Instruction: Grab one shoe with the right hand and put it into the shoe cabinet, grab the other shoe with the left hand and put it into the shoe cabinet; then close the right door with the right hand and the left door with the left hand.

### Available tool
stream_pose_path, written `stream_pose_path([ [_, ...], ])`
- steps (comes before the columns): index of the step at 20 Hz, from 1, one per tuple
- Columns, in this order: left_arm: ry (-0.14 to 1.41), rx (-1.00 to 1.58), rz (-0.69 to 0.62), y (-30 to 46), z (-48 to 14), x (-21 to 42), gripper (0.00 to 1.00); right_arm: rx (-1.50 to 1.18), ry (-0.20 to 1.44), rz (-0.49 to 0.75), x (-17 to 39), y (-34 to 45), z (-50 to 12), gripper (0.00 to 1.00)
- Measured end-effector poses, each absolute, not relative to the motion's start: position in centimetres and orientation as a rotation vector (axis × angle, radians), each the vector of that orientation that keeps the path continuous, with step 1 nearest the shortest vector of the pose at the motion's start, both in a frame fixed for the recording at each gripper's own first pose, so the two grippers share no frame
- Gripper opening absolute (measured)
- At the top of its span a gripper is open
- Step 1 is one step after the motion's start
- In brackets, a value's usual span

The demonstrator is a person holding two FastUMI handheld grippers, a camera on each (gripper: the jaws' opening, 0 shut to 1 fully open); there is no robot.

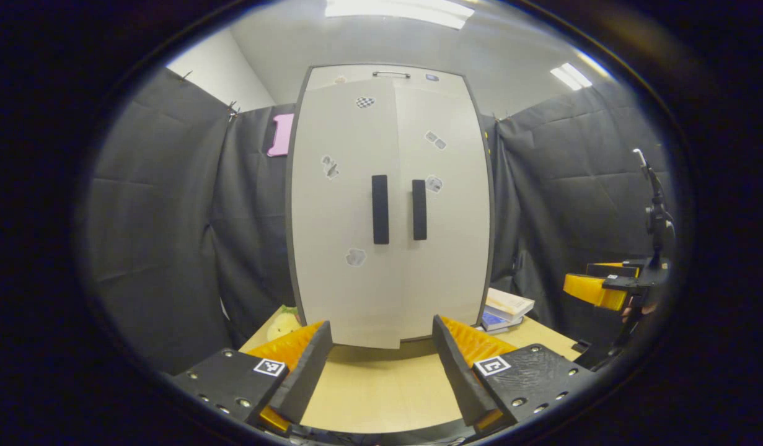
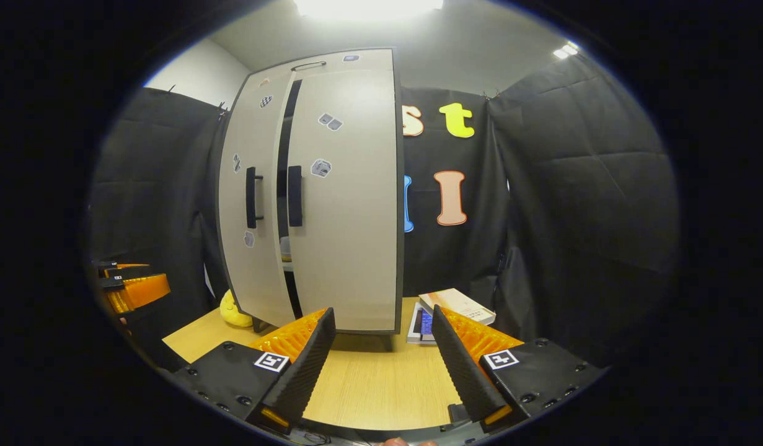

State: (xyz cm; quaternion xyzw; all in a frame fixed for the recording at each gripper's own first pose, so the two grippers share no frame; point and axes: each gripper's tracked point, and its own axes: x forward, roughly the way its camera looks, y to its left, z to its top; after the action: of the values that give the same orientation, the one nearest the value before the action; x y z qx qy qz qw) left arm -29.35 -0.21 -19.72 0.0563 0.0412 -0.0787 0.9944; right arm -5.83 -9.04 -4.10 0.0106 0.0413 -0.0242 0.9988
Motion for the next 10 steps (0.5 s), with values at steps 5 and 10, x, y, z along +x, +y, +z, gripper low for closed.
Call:
stream_pose_path([
  [5,0.033,0.163,-0.163,0.6,-17.5,-29.1,0.93,0.049,0.102,-0.04,-5.4,-8.8,-4.3,0.98],
  [10,0.049,0.15,-0.15,0.3,-18.2,-28.6,0.93,0.046,0.109,0.003,-3.6,-8.9,-4.4,0.98],
])
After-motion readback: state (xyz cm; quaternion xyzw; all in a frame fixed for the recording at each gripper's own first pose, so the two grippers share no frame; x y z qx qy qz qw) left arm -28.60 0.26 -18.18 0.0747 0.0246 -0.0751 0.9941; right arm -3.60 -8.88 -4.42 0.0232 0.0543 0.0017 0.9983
